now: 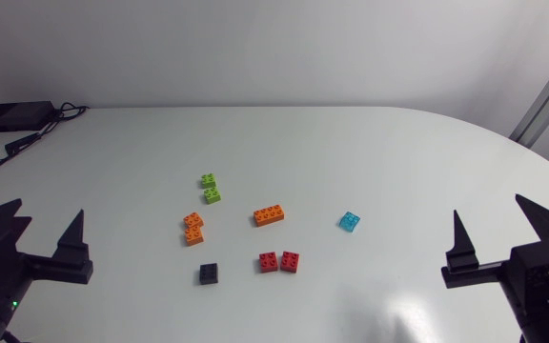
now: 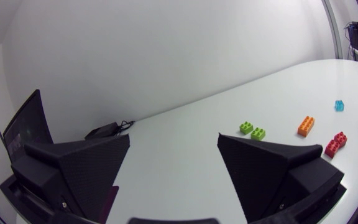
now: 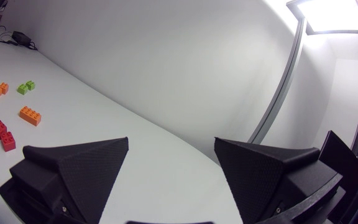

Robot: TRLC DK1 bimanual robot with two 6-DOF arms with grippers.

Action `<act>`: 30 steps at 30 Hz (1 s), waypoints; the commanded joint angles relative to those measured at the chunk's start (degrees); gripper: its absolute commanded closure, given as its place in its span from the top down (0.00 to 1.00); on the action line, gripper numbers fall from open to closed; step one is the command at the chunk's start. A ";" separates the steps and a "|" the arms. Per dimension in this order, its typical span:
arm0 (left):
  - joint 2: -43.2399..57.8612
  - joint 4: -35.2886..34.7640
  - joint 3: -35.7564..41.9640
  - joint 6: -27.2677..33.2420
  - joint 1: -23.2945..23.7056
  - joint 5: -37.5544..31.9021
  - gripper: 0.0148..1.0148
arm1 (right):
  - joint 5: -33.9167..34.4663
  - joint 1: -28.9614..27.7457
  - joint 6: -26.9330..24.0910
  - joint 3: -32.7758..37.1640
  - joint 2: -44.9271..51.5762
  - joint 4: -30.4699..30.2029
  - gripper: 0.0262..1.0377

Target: Separate the duplo bricks

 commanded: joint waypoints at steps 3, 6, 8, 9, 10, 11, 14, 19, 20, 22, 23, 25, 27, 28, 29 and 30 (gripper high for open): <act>-3.08 4.80 -3.45 -2.24 0.83 -0.69 0.97 | 0.03 0.42 1.76 -2.35 -0.41 -0.94 0.96; -5.71 5.50 -6.97 -6.01 1.71 -0.60 0.97 | -0.06 0.42 1.76 -2.35 -0.41 -0.94 0.96; -7.03 5.24 -7.32 -6.89 3.20 0.54 0.97 | -0.06 0.34 1.76 -2.35 -0.32 -0.94 0.96; -7.03 5.86 -7.41 -7.07 3.55 0.63 0.97 | -0.06 0.42 1.76 -2.35 -0.32 -0.94 0.96; -7.03 7.53 -7.59 -7.24 3.99 0.63 0.97 | -0.06 0.34 1.76 -2.35 -0.32 -0.94 0.96; -7.12 10.78 -8.55 -7.86 4.25 0.63 0.97 | -0.06 0.42 1.76 -2.35 -0.41 -0.94 0.96; -7.12 13.94 -9.61 -10.50 5.57 1.07 0.97 | -0.06 0.34 1.76 -2.35 -0.32 -0.94 0.96; -7.12 13.94 -9.61 -14.36 7.07 5.20 0.97 | -12.80 -4.85 10.64 -2.35 -0.49 -2.34 0.96; -7.12 13.94 -9.61 -14.36 7.07 5.37 0.97 | -15.79 -6.26 14.33 -2.35 -0.49 -3.13 0.96; -7.12 13.68 -9.61 -13.57 7.07 6.96 0.97 | -17.20 -8.28 24.61 -2.26 -0.49 -3.49 0.96; -7.03 13.50 -9.61 -12.96 7.15 8.27 0.97 | -17.20 -9.07 29.09 -2.26 -0.49 -3.49 0.96; -6.94 13.33 -9.61 -10.15 7.86 12.49 0.97 | -17.81 -10.83 32.87 -2.26 -0.49 -3.49 0.96; -6.94 12.97 -9.61 -6.98 9.18 18.47 0.97 | -18.43 -11.71 34.81 -2.26 -0.49 -3.40 0.96; -6.86 12.80 -9.61 -6.01 9.26 20.05 0.97 | -18.43 -12.23 34.98 -2.26 -0.49 -3.40 0.96; -6.77 12.53 -9.61 -5.49 9.44 20.67 0.97 | -18.43 -12.50 35.07 -2.26 -0.49 -3.40 0.96; -6.77 12.10 -9.61 -4.78 9.88 20.76 0.97 | -18.43 -12.50 35.07 -2.26 -0.49 -3.31 0.96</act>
